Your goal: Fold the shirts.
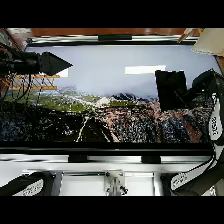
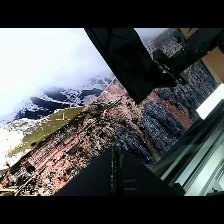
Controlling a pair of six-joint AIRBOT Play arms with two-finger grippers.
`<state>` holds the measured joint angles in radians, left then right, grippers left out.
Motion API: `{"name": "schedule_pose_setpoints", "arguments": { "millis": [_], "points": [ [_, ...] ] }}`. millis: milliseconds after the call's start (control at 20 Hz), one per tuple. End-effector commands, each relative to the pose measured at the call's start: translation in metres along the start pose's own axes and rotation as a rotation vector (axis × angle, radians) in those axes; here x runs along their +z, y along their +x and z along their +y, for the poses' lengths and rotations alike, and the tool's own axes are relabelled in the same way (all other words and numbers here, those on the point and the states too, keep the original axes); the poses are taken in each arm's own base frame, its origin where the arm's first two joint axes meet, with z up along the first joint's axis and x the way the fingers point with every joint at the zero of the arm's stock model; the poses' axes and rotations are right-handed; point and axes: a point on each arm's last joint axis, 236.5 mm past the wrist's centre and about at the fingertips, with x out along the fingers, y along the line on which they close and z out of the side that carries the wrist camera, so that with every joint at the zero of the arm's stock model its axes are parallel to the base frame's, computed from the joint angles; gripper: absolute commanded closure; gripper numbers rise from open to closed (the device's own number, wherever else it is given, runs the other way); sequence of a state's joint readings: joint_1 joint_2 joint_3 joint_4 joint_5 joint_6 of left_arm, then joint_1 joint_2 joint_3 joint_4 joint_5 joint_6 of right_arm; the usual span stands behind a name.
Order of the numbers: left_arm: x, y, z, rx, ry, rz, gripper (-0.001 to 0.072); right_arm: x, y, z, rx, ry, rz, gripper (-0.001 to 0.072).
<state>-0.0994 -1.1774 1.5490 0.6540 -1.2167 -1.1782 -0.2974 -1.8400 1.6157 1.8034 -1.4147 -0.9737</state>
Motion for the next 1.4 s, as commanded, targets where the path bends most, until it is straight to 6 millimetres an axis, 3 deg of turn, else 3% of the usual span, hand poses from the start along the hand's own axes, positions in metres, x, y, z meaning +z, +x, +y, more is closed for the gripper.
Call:
{"name": "schedule_pose_setpoints", "arguments": {
  "millis": [0, 100, 200, 300, 350, 400, 450, 550, 600, 650, 700, 750, 850, 1000, 1150, 1350],
  "points": [
    [-0.005, 0.000, 0.012, 0.050, 0.024, 0.020, 0.0679, -0.009, -0.019, -0.021, -0.096, -0.123, 0.003, 0.0210],
    [-0.016, -0.002, 0.043, 0.173, 0.027, 0.071, 0.0680, 0.008, -0.068, -0.040, -0.192, -0.198, -0.124, 0.0210],
    [-0.032, -0.009, 0.088, 0.345, 0.009, 0.140, 0.0681, 0.038, -0.146, -0.026, -0.168, -0.301, -0.393, 0.0210],
    [-0.047, -0.017, 0.133, 0.514, -0.002, 0.212, 0.0682, 0.049, -0.235, 0.030, 0.024, -0.387, -0.713, 0.0210],
    [-0.055, -0.020, 0.152, 0.590, -0.007, 0.251, 0.0681, 0.038, -0.272, 0.061, 0.123, -0.440, -0.835, 0.0210],
    [-0.067, -0.021, 0.169, 0.662, -0.012, 0.306, 0.0681, 0.017, -0.294, 0.089, 0.199, -0.498, -0.908, 0.0210],
    [-0.079, -0.021, 0.182, 0.722, -0.028, 0.360, 0.0681, -0.005, -0.294, 0.108, 0.219, -0.562, -0.907, 0.0209],
    [-0.104, -0.022, 0.200, 0.832, -0.075, 0.461, 0.0651, -0.052, -0.247, 0.126, 0.143, -0.717, -0.753, 0.0208],
    [-0.114, -0.022, 0.206, 0.865, -0.089, 0.502, 0.0489, -0.078, -0.211, 0.132, 0.113, -0.772, -0.625, 0.0207],
    [-0.125, -0.020, 0.209, 0.880, -0.119, 0.545, 0.0259, -0.103, -0.177, 0.138, 0.108, -0.820, -0.495, 0.0206],
    [-0.137, -0.018, 0.211, 0.882, -0.146, 0.590, 0.0172, -0.128, -0.146, 0.143, 0.116, -0.849, -0.365, 0.0176],
    [-0.150, -0.018, 0.212, 0.884, -0.173, 0.644, 0.0171, -0.147, -0.124, 0.148, 0.120, -0.870, -0.269, 0.0127],
    [-0.170, -0.020, 0.213, 0.886, -0.209, 0.733, 0.0171, -0.172, -0.090, 0.153, 0.096, -0.909, -0.159, 0.0127],
    [-0.175, -0.019, 0.214, 0.886, -0.217, 0.754, 0.0171, -0.189, -0.070, 0.161, 0.074, -0.952, -0.127, 0.0128],
    [-0.175, -0.019, 0.215, 0.885, -0.218, 0.756, 0.0171, -0.199, -0.068, 0.166, 0.081, -0.974, -0.125, 0.0128],
    [-0.176, -0.019, 0.215, 0.885, -0.218, 0.757, 0.0171, -0.198, -0.068, 0.166, 0.080, -0.973, -0.126, 0.0128]
  ]
}}
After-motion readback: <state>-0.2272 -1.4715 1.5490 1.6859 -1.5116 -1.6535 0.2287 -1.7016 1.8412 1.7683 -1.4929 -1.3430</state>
